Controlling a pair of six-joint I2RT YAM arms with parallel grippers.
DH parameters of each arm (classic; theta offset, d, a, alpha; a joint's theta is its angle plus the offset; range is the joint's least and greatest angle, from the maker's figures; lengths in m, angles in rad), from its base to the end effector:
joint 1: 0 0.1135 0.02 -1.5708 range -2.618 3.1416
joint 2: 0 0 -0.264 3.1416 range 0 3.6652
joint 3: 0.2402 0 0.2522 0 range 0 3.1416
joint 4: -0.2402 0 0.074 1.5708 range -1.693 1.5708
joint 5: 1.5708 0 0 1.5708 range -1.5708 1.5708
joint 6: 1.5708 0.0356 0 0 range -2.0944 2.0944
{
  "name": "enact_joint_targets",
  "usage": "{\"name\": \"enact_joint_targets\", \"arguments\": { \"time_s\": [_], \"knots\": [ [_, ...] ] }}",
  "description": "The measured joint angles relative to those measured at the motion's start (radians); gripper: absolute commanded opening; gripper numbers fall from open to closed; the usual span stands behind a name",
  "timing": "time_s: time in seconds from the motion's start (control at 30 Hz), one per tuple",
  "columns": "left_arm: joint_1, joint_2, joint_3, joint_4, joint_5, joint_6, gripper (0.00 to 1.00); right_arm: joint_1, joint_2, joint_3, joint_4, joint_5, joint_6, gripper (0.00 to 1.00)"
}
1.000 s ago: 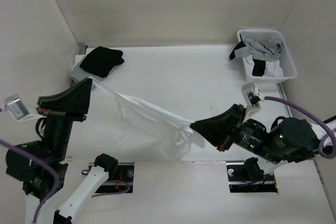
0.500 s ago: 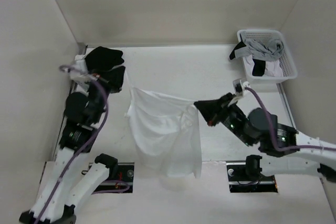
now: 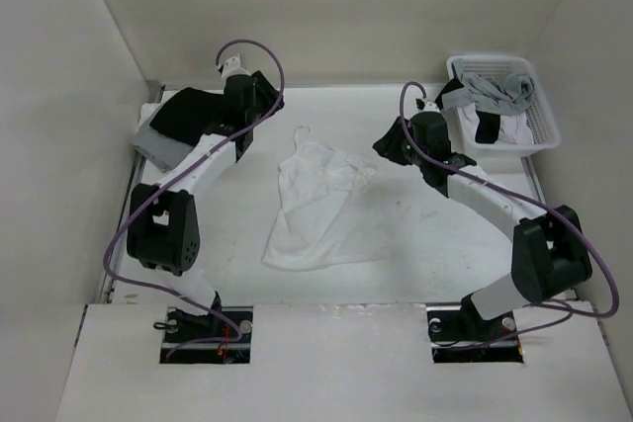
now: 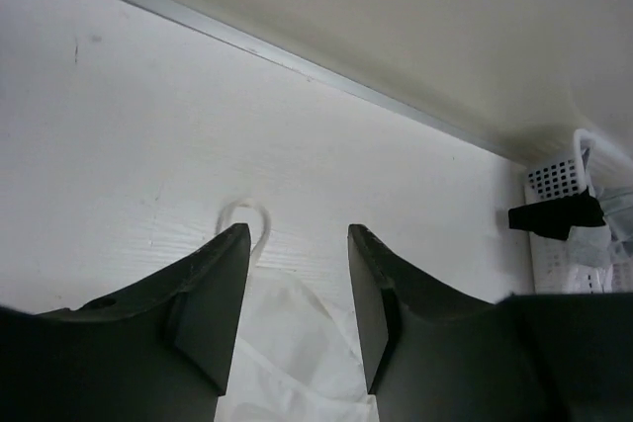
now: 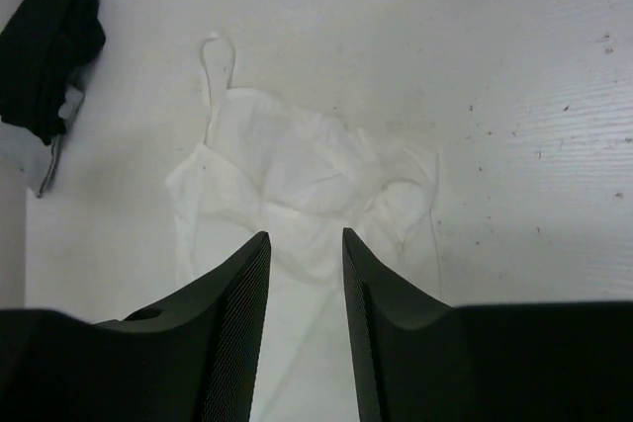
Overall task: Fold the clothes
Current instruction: Flatten the tank top out
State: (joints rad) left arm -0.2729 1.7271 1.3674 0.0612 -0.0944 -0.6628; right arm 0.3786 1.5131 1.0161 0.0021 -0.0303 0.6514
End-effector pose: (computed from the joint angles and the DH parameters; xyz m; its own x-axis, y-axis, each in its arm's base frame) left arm 0.4016 -0.1089 0.3120 -0.3350 -0.5424 -0.7705 -0.0311 0.8236 -0.5663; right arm 0.3203 0.1286 0.2610 -0.5900 0.4175 -0.6911 -0.0459 0.8372 0.5450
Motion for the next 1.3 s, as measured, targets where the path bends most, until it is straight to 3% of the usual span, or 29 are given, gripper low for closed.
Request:
{"name": "enact_joint_targets", "arguments": {
  "time_s": [0.07,0.13,0.17,0.33,0.47,0.6,0.8,1.07,1.3],
  "knots": [
    [-0.009,-0.056,-0.105,0.032,-0.018,-0.006,0.41,0.019,-0.032,-0.019,0.014,0.006,-0.007,0.29],
    [-0.027,-0.168,-0.280,0.077,-0.053,-0.019,0.35,0.069,-0.105,-0.078,0.034,0.027,-0.019,0.07],
    [-0.041,-0.238,-0.378,0.091,-0.071,-0.026,0.31,0.101,-0.148,-0.115,0.039,0.033,-0.024,0.02],
    [-0.135,-0.582,-0.793,0.080,-0.153,-0.063,0.15,0.305,-0.347,-0.363,0.064,0.065,-0.004,0.04],
    [-0.164,-0.856,-0.977,-0.131,-0.190,-0.106,0.14,0.385,-0.486,-0.567,0.016,0.109,0.061,0.10],
    [-0.193,-1.052,-1.014,-0.385,-0.193,-0.213,0.24,0.417,-0.595,-0.650,-0.071,0.146,0.124,0.18],
    [-0.280,-1.128,-1.016,-0.616,-0.184,-0.387,0.26,0.502,-0.663,-0.656,-0.119,0.200,0.202,0.25],
    [-0.352,-1.011,-1.027,-0.672,-0.179,-0.488,0.23,0.525,-0.683,-0.668,-0.140,0.243,0.248,0.25],
    [-0.389,-0.996,-1.041,-0.656,-0.159,-0.510,0.27,0.526,-0.682,-0.685,-0.144,0.253,0.269,0.28]
  ]
}}
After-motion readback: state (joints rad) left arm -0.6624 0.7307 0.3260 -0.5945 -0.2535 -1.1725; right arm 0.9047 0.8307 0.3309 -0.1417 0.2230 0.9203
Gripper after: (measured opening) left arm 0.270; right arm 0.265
